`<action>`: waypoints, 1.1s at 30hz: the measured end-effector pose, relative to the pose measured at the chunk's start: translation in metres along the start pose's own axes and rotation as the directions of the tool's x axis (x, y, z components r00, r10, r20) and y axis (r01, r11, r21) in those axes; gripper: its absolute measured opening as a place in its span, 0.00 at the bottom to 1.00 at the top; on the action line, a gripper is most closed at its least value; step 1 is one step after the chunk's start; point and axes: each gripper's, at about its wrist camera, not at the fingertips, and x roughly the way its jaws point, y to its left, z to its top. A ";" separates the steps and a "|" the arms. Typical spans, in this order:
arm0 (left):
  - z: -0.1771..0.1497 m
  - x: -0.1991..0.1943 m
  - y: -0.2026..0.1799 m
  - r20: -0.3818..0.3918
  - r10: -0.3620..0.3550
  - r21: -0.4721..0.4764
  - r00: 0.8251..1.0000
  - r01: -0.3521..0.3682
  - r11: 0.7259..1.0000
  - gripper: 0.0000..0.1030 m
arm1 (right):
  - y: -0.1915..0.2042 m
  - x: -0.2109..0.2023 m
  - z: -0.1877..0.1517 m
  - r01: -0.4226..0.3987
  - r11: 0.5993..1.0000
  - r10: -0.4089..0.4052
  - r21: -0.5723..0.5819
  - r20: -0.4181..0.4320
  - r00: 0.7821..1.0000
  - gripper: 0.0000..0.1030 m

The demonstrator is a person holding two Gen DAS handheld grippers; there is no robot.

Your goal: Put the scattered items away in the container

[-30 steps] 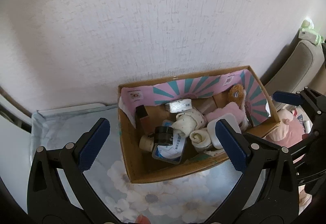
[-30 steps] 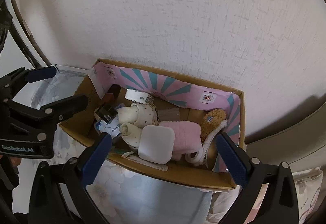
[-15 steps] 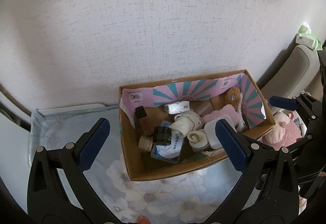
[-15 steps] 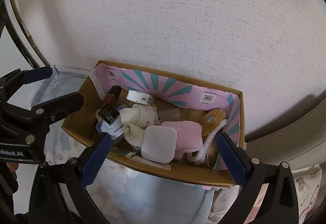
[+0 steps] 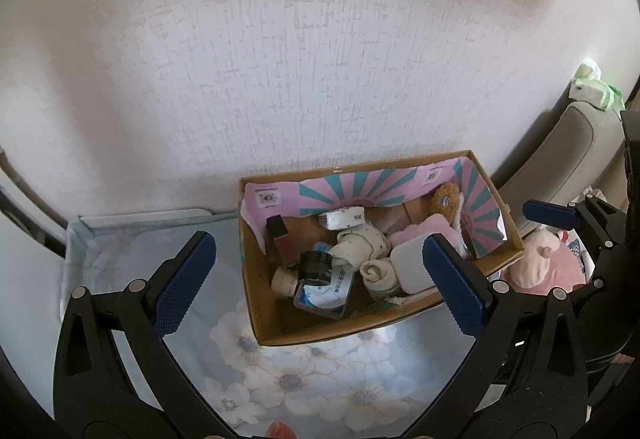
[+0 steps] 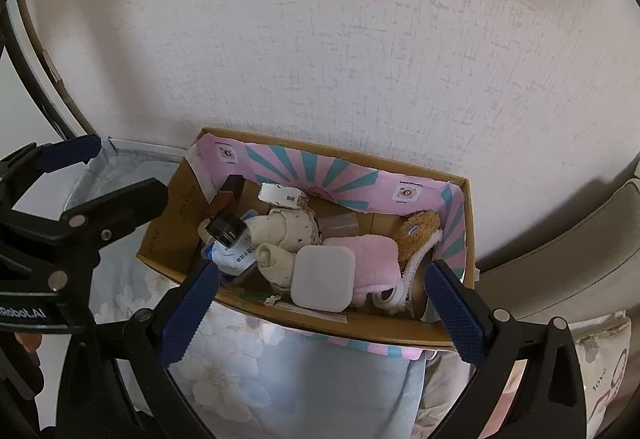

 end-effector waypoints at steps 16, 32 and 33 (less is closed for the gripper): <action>0.004 -0.086 0.026 0.108 0.043 -0.089 0.993 -0.034 0.995 1.00 | 0.027 -0.058 0.009 0.059 0.997 -0.062 0.055 0.060 0.996 0.99; -0.038 -0.120 0.058 0.142 0.099 -0.144 0.985 -0.078 0.986 1.00 | 0.060 -0.096 -0.014 0.070 0.980 -0.094 0.186 0.124 0.988 0.99; -0.040 -0.120 0.059 0.138 0.102 -0.146 0.985 -0.082 0.986 1.00 | 0.060 -0.094 -0.016 0.071 0.980 -0.094 0.187 0.119 0.988 0.99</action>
